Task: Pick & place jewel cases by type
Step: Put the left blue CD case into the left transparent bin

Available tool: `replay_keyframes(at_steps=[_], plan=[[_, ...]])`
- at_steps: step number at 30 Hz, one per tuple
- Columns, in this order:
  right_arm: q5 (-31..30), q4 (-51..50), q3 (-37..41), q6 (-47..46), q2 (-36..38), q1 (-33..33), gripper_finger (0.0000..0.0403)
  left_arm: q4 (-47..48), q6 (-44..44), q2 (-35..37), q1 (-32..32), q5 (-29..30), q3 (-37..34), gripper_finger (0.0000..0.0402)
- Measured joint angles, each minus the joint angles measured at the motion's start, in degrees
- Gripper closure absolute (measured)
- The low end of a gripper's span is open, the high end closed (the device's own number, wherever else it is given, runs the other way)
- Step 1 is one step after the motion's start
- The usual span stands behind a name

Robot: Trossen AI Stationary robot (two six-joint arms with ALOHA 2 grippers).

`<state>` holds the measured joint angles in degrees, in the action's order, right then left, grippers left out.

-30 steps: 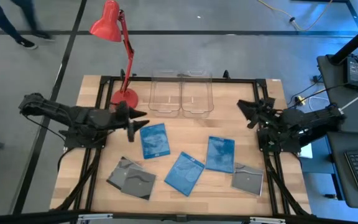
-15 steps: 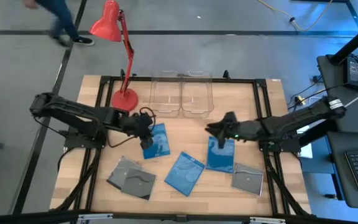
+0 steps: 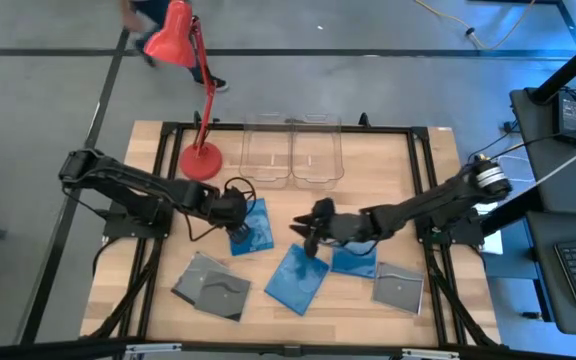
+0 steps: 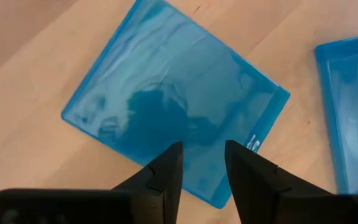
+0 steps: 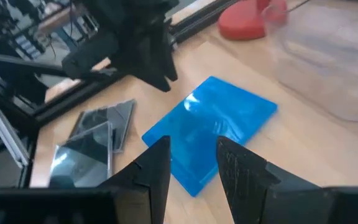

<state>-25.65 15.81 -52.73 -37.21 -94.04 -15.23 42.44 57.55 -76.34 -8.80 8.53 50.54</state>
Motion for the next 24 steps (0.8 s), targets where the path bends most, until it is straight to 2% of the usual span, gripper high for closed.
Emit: replay_keyframes(at_steps=[5, 10, 15, 20, 24], plan=[[6.26, -0.71, -5.49, -0.71, -7.39, 2.16, 0.027, 1.23, 6.04, -0.11, -0.73, -0.17, 0.0, 0.0255], [13.81, -0.95, -9.11, -3.72, -13.33, 3.88, 0.0261, 3.28, 11.08, -0.12, -2.44, -0.15, 0.0, 0.0193], [15.7, -0.95, -10.38, -6.45, -17.32, 4.98, 0.0249, 4.33, 19.08, -0.1, -3.96, 0.7, 0.0, 0.0138], [15.74, -1.31, -10.41, -8.22, -18.96, 5.01, 0.0248, 4.49, 25.17, -0.08, -6.45, -0.85, -0.53, 0.0131], [15.86, -2.04, -10.41, -7.15, -19.01, 5.03, 0.0248, 4.59, 29.18, -0.1, -7.37, -1.86, -4.13, 0.0135]])
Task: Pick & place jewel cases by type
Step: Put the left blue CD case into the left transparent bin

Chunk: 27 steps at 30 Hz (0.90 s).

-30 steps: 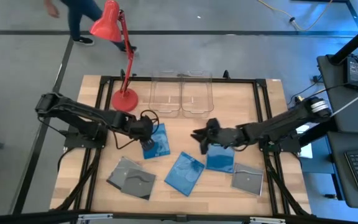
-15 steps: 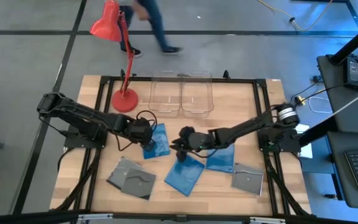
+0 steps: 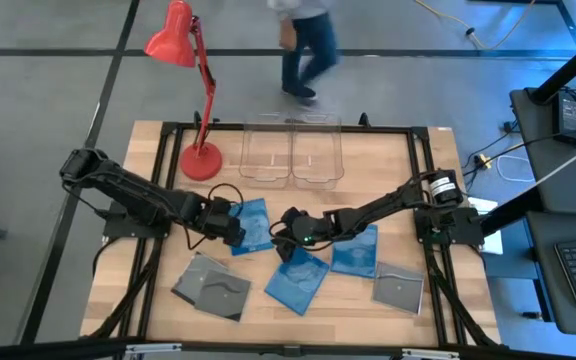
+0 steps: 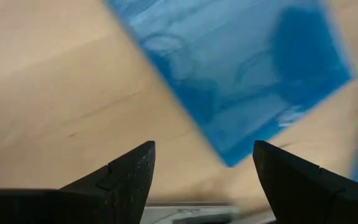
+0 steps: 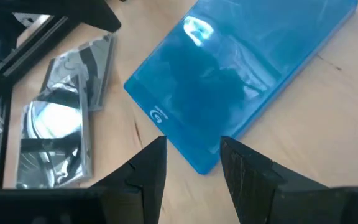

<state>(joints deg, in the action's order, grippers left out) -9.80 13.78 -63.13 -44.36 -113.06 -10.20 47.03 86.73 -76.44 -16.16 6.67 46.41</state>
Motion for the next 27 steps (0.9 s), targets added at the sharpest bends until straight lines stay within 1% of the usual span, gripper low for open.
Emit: replay_keyframes(at_steps=[2, 3, 5, 8, 10, 14, 17, 23, 27], plan=[[-0.01, -0.18, 0.0, 0.88, 0.0, 0.23, 0.0248, -1.26, 2.52, 0.0, -0.39, -0.67, -2.69, 0.0136], [-0.01, -0.19, 0.0, 0.98, 0.0, 0.33, 0.0248, -3.5, 3.61, 0.0, -0.41, -0.88, -4.36, 0.0136], [0.19, -0.42, 0.0, 0.21, 0.0, 0.72, 0.0248, -11.2, 4.91, 0.26, -0.35, -0.85, -7.79, 0.0136], [2.48, -2.49, 0.0, -3.54, 0.0, 1.82, 0.0248, -24.22, 6.16, 0.46, -0.18, -0.02, -12.53, 0.0137], [3.77, -3.32, 0.0, -4.41, 0.0, 2.45, 0.0248, -28.26, 8.08, 0.46, -0.14, 1.15, -14.8, 0.0137], [3.99, -3.17, 0.0, -4.89, 0.0, 3.38, 0.0248, -30.15, 11.71, 0.46, -0.13, 2.19, -17.13, 0.0137], [4.02, -3.04, 0.0, -5.04, -0.25, 3.83, 0.0248, -31.33, 11.89, 0.59, -0.13, 2.2, -17.81, 0.0137], [5.29, -1.89, 0.07, -6.6, -3.45, 4.13, 0.0248, -33.57, 13.25, 0.7, -0.09, 2.81, -19.17, 0.0137], [6.27, 1.11, 0.02, -8.0, -5.37, 4.09, 0.0248, -34.07, 13.58, 0.69, -0.08, 2.97, -19.56, 0.0137]])
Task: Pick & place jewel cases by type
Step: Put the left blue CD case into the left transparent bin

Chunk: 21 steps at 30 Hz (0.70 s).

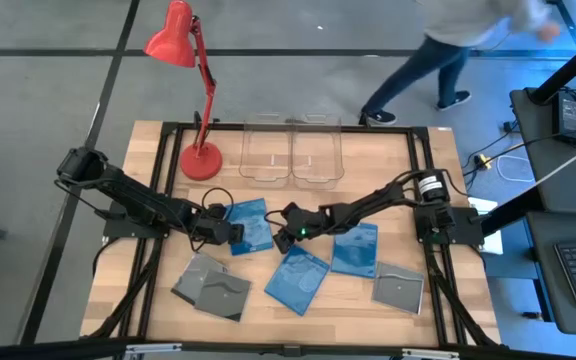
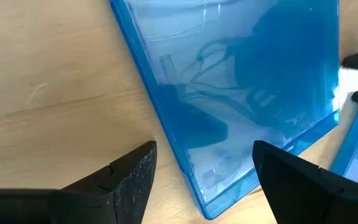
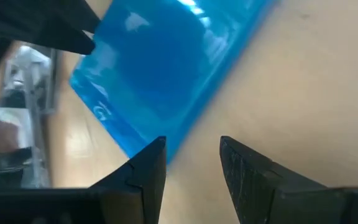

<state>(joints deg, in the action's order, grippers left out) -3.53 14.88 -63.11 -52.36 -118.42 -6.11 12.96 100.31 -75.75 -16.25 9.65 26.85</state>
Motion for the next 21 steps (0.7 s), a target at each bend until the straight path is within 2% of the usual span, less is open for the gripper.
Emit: replay_keyframes(at_steps=[4, 11, 21], plan=[[3.07, 2.46, -0.13, -1.88, -1.35, 0.47, 0.0248, -0.86, -1.18, -0.08, 0.56, 0.37, -0.09, 0.0137], [3.82, 4.25, -0.26, -1.38, -2.06, 0.49, 0.0248, -4.34, -4.58, -0.28, 2.82, 0.2, -0.24, 0.0137], [5.12, -2.21, -3.39, 1.37, -2.31, 0.48, 0.0248, -6.51, -7.56, -0.23, 2.42, 0.86, -0.44, 0.0137]])
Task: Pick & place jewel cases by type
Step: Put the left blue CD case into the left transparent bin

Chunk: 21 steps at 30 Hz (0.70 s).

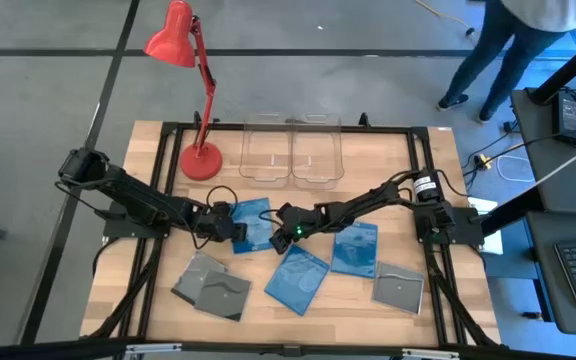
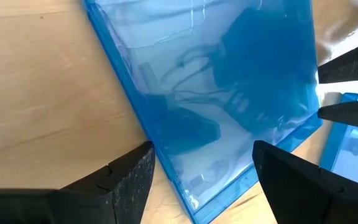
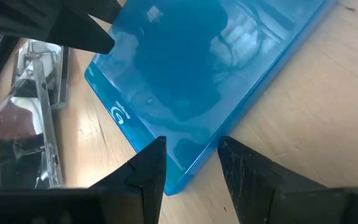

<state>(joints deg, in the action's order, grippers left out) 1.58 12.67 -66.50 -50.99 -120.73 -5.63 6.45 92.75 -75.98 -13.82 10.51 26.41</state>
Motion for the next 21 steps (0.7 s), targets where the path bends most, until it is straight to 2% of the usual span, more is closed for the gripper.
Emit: replay_keyframes(at_steps=[17, 21], plan=[[0.21, -1.71, -0.11, 2.01, 0.04, -0.05, 0.0248, -3.32, 0.09, 5.29, -7.26, -0.26, 0.22, 0.0137], [0.33, -1.73, -0.11, 2.35, 0.02, -0.04, 0.0248, -3.61, 0.47, 6.16, -8.24, 2.56, 0.22, 0.0137]])
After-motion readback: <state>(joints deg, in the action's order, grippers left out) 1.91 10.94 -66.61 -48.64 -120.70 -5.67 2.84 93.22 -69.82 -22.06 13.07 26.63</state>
